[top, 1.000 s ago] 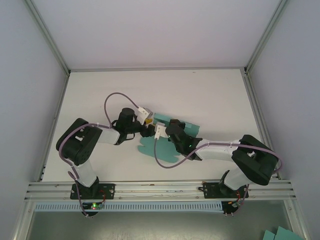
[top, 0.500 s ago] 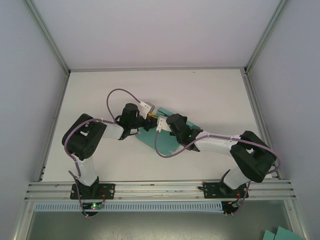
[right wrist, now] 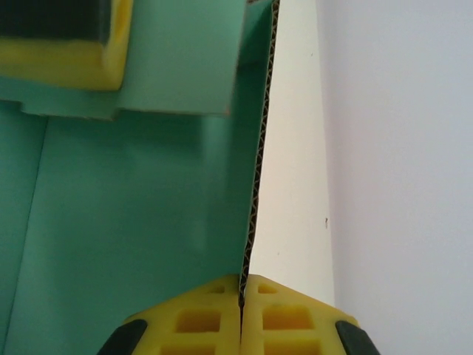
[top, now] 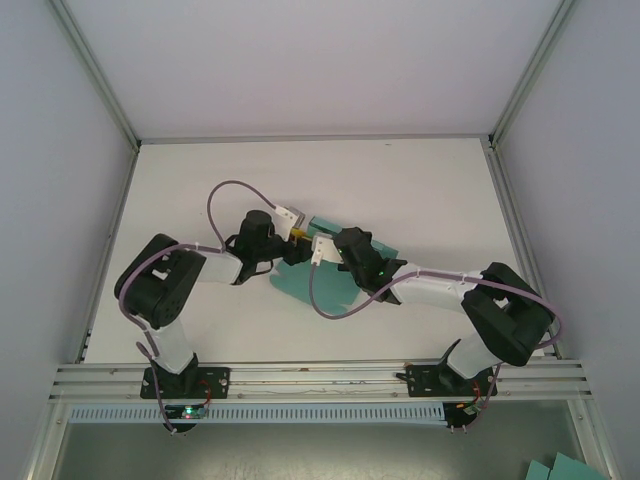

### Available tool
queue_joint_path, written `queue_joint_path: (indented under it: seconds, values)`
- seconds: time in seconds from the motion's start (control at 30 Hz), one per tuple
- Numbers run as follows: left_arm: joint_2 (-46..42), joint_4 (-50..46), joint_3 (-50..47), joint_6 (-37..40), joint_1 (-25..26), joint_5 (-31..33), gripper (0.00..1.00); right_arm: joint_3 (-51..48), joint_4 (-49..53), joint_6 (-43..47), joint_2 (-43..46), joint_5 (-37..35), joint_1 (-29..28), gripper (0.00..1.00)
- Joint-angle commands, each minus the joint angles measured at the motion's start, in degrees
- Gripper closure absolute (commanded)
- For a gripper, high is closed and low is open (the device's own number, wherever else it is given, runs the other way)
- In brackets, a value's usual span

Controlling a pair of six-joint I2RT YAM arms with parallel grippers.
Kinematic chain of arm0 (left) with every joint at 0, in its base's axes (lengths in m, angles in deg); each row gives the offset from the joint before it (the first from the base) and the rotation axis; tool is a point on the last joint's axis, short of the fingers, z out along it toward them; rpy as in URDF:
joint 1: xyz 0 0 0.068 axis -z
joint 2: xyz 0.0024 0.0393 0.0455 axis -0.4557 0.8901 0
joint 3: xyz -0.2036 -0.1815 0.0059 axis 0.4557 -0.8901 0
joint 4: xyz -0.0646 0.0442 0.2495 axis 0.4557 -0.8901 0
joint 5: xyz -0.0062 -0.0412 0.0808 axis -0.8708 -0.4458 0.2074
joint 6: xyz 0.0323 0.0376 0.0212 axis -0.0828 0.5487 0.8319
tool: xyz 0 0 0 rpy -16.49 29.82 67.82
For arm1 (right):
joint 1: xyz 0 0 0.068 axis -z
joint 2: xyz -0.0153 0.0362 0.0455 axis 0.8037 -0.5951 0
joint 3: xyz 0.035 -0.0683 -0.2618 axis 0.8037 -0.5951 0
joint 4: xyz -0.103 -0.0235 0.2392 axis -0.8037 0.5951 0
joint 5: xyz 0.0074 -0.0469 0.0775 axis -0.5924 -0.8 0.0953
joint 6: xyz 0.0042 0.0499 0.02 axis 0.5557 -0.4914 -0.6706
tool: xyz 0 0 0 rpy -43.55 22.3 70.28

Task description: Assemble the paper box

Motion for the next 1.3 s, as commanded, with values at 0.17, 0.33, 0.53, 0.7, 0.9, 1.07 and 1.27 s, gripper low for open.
queue_joint_path:
  seconds: [0.17, 0.33, 0.53, 0.7, 0.9, 1.07, 1.27]
  values:
    - [-11.05, 0.58, -7.28, -6.05, -3.80, 6.49, 0.32, -2.50, -7.78, 8.84, 0.50, 0.26, -0.62, 1.00]
    - [-14.42, -0.34, -11.61, -11.35, -9.53, 11.33, 0.23, -3.03, -9.94, 10.00, -0.33, 0.87, -0.70, 1.00]
    - [-15.58, -2.37, -10.79, -13.43, -11.02, 15.90, 0.08, -5.05, -15.77, 16.95, -3.11, -1.38, -1.33, 1.00]
    - [-13.78, -5.50, -8.39, -14.69, -12.19, 22.61, 0.10, -7.60, -23.15, 25.53, -6.69, -4.30, -2.47, 1.00]
    - [-15.29, -6.51, -8.62, -16.43, -15.79, 23.18, 0.08, -7.86, -24.12, 28.15, -7.32, -4.06, -2.90, 1.00]
    - [-8.13, -3.92, -4.76, -12.00, -15.56, 10.83, 0.16, -8.34, -29.16, 32.42, -9.79, -5.04, -3.45, 1.00]
    - [-0.75, -5.30, -0.11, -4.58, -11.09, -2.33, 0.28, -7.08, -27.28, 28.77, -9.69, -4.98, -3.39, 1.00]
